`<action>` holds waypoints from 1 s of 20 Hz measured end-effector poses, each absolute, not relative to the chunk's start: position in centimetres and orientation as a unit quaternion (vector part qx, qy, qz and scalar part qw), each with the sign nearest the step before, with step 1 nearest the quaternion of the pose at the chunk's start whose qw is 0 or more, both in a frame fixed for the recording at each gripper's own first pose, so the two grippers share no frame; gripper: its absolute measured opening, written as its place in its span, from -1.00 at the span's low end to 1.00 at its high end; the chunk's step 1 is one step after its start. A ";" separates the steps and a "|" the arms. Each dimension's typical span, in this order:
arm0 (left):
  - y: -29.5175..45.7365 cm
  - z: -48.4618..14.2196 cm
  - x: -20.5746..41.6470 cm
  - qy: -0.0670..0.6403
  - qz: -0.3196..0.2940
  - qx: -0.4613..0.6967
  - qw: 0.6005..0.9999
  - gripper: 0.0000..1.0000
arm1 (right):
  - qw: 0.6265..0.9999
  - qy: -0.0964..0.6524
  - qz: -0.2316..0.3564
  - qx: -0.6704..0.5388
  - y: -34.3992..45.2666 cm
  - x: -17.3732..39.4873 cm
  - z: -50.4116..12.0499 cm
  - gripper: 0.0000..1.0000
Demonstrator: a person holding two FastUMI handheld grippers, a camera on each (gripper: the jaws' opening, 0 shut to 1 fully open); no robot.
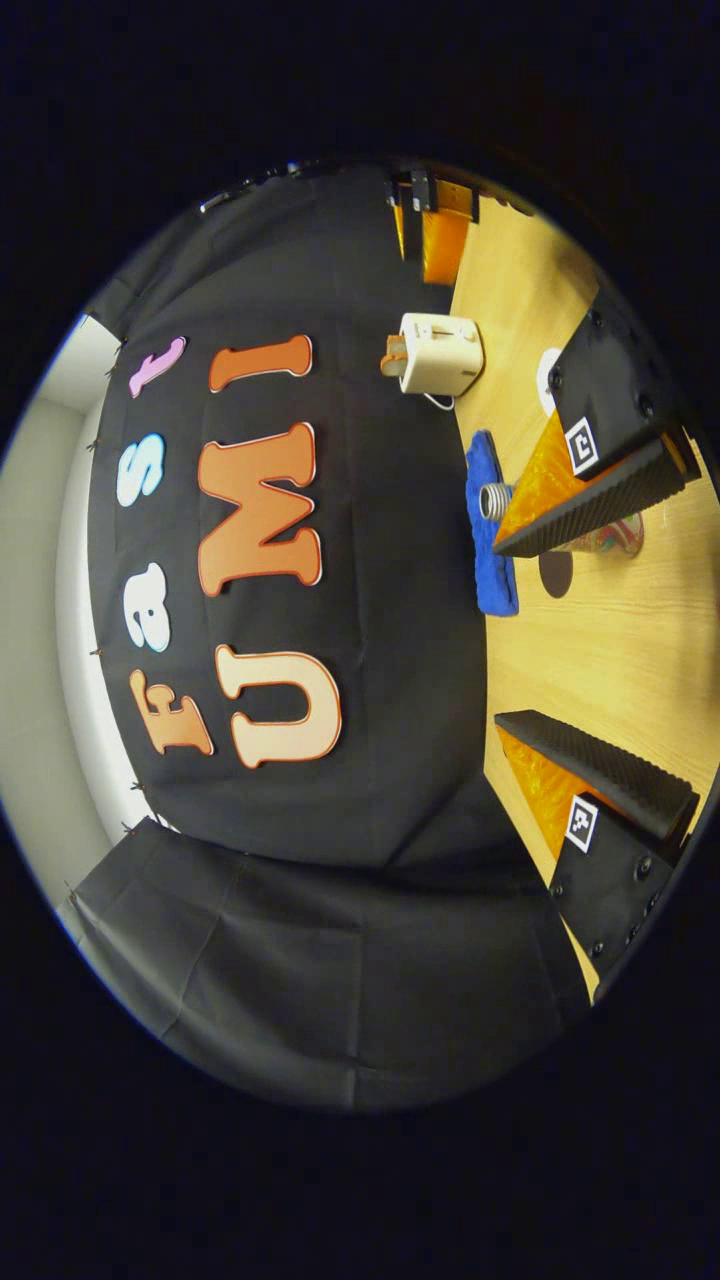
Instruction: Open the teacup lid with one hand, grasp the water bottle and pour water into the teacup with the other hand; after pouring, place the water bottle on the coaster and then close the teacup lid.
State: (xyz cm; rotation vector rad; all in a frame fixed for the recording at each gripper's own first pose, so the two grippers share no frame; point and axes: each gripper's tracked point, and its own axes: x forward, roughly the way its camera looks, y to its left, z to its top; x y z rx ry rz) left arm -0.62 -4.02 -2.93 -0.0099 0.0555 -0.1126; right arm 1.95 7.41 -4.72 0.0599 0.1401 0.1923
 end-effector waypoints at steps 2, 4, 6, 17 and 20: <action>-4.8 -3.5 -0.9 0.031 -0.067 -0.006 0.997 1.00 | 0.989 0.091 0.117 0.026 9.1 2.5 -6.2 0.88; -5.7 -4.4 -1.1 0.041 -0.081 -0.010 0.996 1.00 | 0.985 0.109 0.134 0.021 10.6 3.0 -7.5 0.88; -6.9 -5.3 -1.3 0.050 -0.096 -0.012 0.994 0.94 | 0.981 0.123 0.148 0.017 11.7 3.5 -8.8 0.88; -10.4 -9.7 -1.5 0.094 -0.142 -0.019 0.985 1.00 | 0.963 0.193 0.187 0.018 15.1 6.1 -15.3 0.49; -10.8 -10.4 -1.3 0.104 -0.146 -0.019 0.984 1.00 | 0.961 0.198 0.191 0.016 15.2 6.5 -16.2 0.26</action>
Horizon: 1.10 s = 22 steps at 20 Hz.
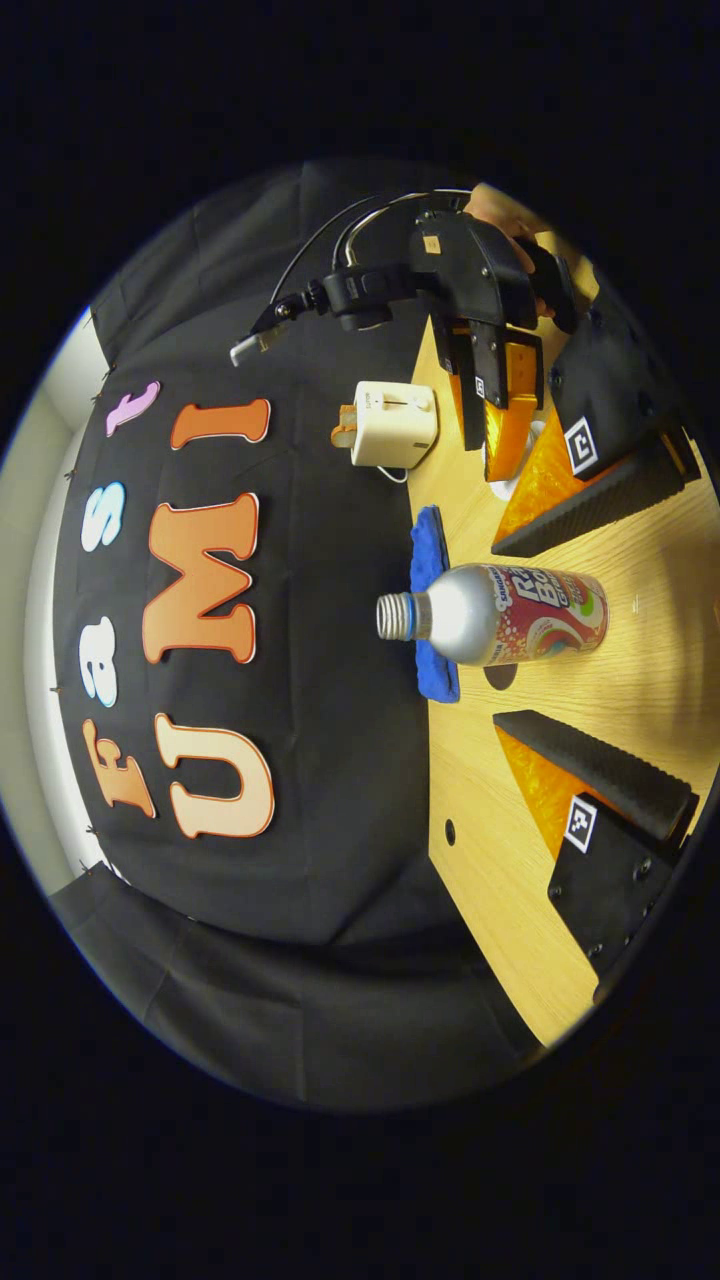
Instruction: Open the teacup lid with one hand, grasp the water bottle and pour water into the teacup with the other hand; after pouring, place the water bottle on the coaster and then close the teacup lid.
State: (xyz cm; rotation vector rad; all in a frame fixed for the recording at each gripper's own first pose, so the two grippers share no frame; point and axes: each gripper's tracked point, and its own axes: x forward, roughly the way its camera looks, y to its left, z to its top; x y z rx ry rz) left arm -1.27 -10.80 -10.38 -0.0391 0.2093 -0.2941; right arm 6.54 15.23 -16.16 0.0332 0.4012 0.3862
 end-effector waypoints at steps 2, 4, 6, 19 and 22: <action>-11.2 -11.0 -1.2 0.112 -0.152 -0.019 0.982 1.00 | 0.961 0.193 0.195 0.019 15.3 6.8 -15.9 0.17; -11.3 -11.3 -1.2 0.116 -0.156 -0.019 0.981 1.00 | 0.961 0.188 0.204 0.014 15.6 6.8 -15.8 -0.05; -11.6 -11.6 -1.0 0.119 -0.160 -0.018 0.980 1.00 | 0.961 0.185 0.204 0.010 15.6 6.9 -15.9 -0.26; -13.8 -15.1 2.4 0.163 -0.169 -0.001 0.972 1.00 | 0.969 0.138 0.205 0.020 13.3 6.2 -11.1 -0.58; -13.4 -15.9 3.1 0.181 -0.156 0.007 0.971 1.00 | 0.974 0.130 0.185 0.012 11.5 5.9 -10.2 -0.58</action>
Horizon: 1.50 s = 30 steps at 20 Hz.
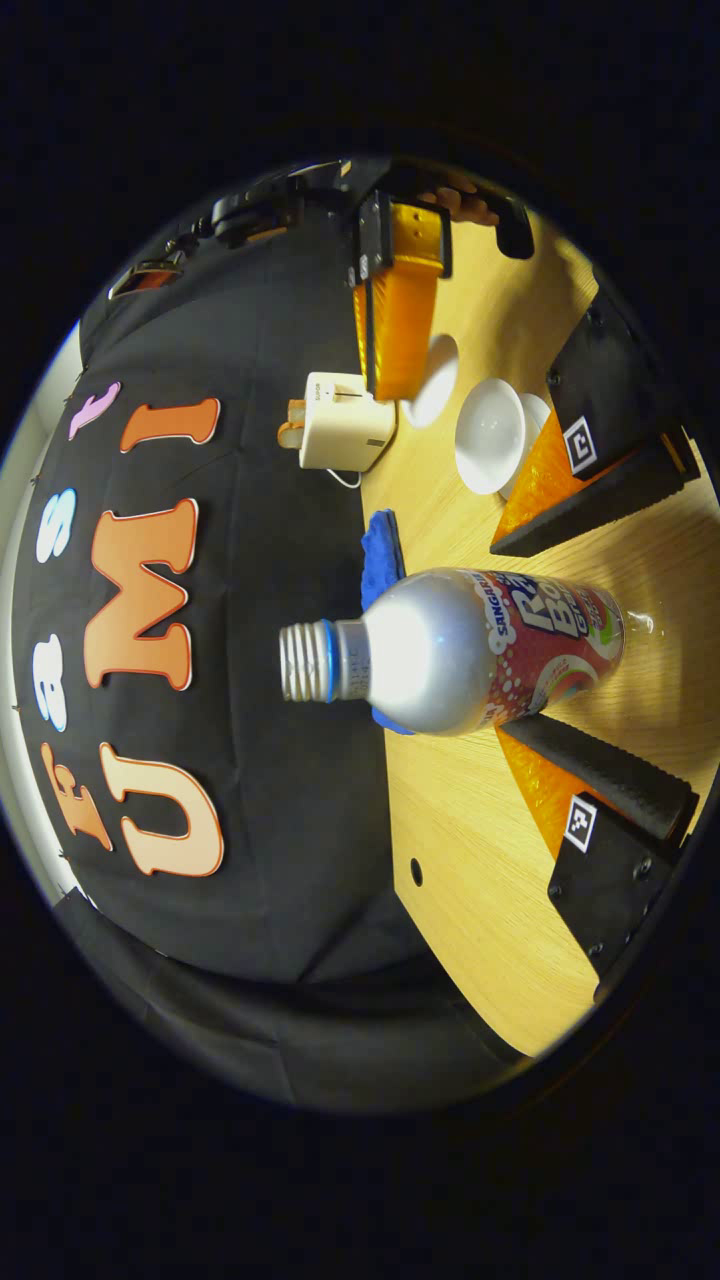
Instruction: Open the teacup lid with one hand, grasp the water bottle and pour water into the teacup with the other hand; after pouring, place the water bottle on the coaster and then close the teacup lid.
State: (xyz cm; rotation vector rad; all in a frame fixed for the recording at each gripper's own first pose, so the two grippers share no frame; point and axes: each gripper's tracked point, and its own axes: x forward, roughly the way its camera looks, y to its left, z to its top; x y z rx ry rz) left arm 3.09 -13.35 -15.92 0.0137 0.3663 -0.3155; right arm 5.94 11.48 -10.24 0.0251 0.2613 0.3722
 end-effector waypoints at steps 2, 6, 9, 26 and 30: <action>-13.3 -15.7 3.8 0.180 -0.151 -0.001 0.972 0.76 | 0.976 0.126 0.179 0.019 10.5 5.6 -9.8 -0.58; -12.8 -15.7 4.3 0.182 -0.145 0.034 0.972 0.59 | 0.980 0.122 0.158 0.024 8.5 5.1 -9.4 -0.58; -11.3 -14.7 4.8 0.168 -0.128 0.117 0.971 0.58 | 0.980 0.124 0.155 0.028 7.5 4.7 -9.4 -0.58; -9.7 -14.4 6.2 0.144 -0.143 0.482 0.852 0.59 | 0.985 0.101 0.137 0.007 4.2 2.8 -8.0 -0.58; -10.0 -13.8 6.6 0.113 -0.145 0.566 0.804 0.59 | 0.987 0.098 0.131 0.000 3.8 2.8 -8.1 -0.58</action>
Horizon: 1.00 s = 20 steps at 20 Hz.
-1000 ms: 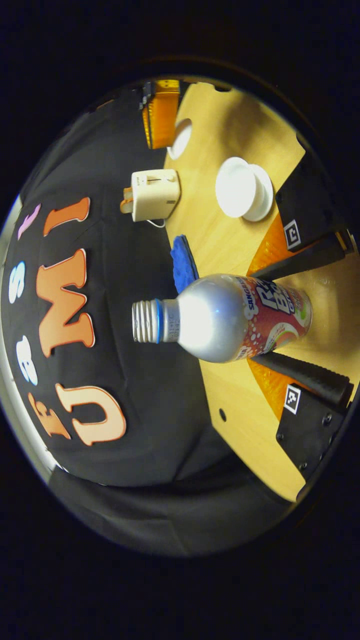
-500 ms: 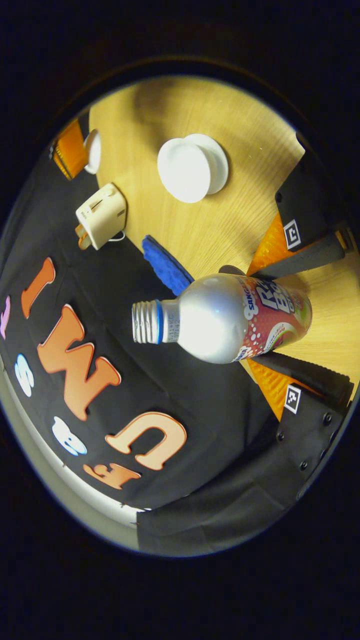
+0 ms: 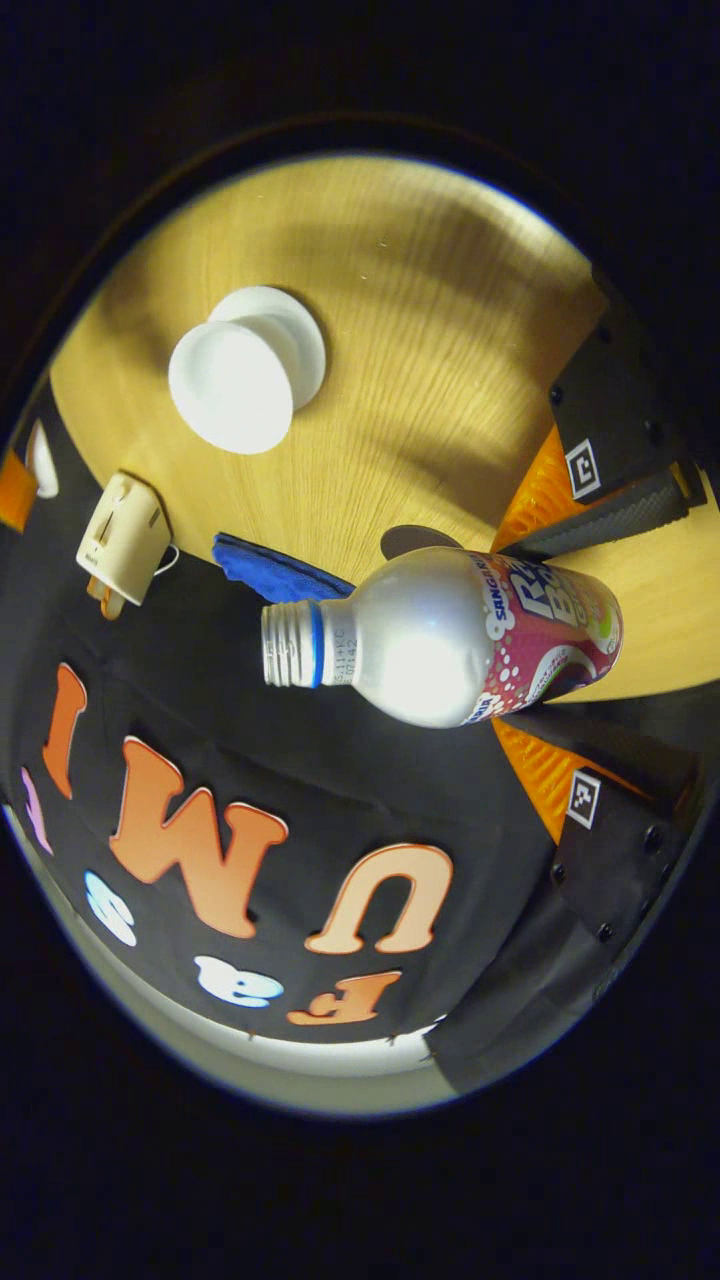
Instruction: Open the teacup lid with one hand, grasp the water bottle and pour water into the teacup with the other hand; after pouring, place the water bottle on the coaster and then close the teacup lid.
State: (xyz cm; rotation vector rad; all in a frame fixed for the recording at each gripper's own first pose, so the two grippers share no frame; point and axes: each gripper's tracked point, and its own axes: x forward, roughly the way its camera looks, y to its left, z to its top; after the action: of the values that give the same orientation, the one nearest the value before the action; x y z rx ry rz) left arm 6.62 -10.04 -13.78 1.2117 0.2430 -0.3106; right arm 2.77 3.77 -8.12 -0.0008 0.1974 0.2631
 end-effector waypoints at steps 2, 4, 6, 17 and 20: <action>-10.8 -13.7 6.6 0.097 -0.154 0.597 0.781 0.66 | 0.986 0.100 0.131 0.000 3.7 2.6 -8.2 -0.58; -11.5 -13.3 5.7 0.081 -0.162 0.625 0.759 0.66 | 0.986 0.100 0.130 0.001 3.6 2.6 -8.2 -0.58; -12.3 -13.2 5.2 0.068 -0.164 0.648 0.741 0.66 | 0.987 0.100 0.130 0.003 3.4 2.5 -8.2 -0.58; -13.8 -11.3 4.7 -0.001 -0.177 0.764 0.620 0.67 | 0.986 0.097 0.133 -0.004 2.6 1.9 -8.2 -0.58; -13.9 -10.7 4.4 -0.012 -0.181 0.784 0.594 0.60 | 0.986 0.096 0.133 -0.004 2.4 1.8 -8.2 -0.58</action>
State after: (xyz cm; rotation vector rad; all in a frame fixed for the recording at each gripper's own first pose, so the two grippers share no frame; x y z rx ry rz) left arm 4.39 -13.94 -10.73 1.8208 -0.0287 -0.4208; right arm 1.78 2.41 -8.17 -0.0087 0.1934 0.2678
